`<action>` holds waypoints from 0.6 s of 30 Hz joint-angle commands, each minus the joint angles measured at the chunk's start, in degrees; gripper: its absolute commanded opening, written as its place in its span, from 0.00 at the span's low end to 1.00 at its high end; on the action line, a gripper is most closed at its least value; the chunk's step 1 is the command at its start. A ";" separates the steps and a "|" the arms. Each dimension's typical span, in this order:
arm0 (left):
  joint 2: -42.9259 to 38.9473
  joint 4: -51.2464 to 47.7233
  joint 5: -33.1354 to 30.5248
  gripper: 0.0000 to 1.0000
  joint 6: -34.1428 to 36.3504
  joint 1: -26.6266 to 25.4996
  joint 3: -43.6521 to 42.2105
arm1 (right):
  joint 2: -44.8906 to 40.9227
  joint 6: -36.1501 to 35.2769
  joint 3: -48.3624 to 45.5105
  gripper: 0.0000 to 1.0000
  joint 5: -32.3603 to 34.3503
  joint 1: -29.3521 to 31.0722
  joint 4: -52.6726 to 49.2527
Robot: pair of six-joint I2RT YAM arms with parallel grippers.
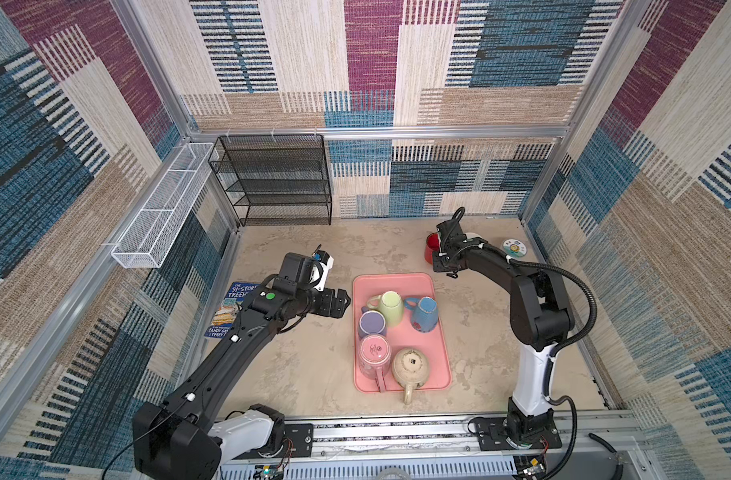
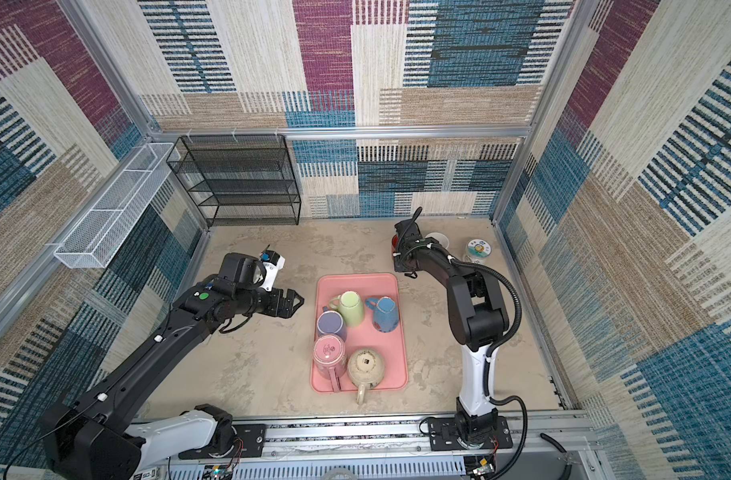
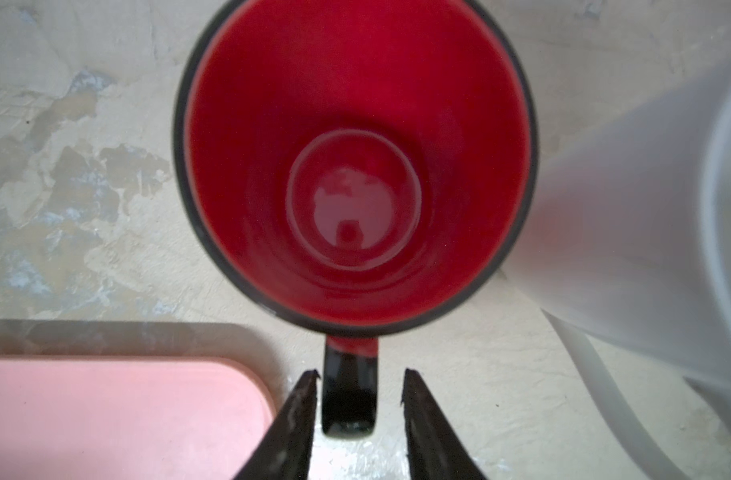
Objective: Turn the mug right side up
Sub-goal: 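Lower the red mug onto the table beside the white mug and open the right gripper, then move both grippers over the upside-down light green mug on the tray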
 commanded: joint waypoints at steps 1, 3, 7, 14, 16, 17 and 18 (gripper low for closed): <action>-0.46 -0.11 -1.27 0.94 1.86 0.02 0.20 | -1.14 0.95 -0.60 0.45 -1.00 0.11 2.29; -0.38 -0.01 -1.75 0.94 1.83 0.03 0.31 | -1.82 0.88 -0.91 0.49 -0.96 0.16 2.09; 1.09 -0.01 -1.27 0.93 1.85 0.02 0.70 | -4.86 1.27 -2.29 0.54 -0.92 0.25 3.15; 4.46 -0.64 -0.82 0.87 1.73 0.03 4.07 | -13.67 1.35 -5.21 0.59 -0.78 3.48 4.69; 5.78 -0.98 -0.13 0.82 1.33 -0.02 5.24 | -17.08 1.46 -7.14 0.59 -1.33 5.07 5.72; 6.24 -0.96 0.04 0.79 1.11 0.03 5.66 | -18.68 1.56 -8.06 0.59 -1.55 6.01 5.99; 6.92 -0.97 0.26 0.77 0.90 0.04 6.27 | -20.19 1.61 -8.90 0.60 -1.60 7.07 6.10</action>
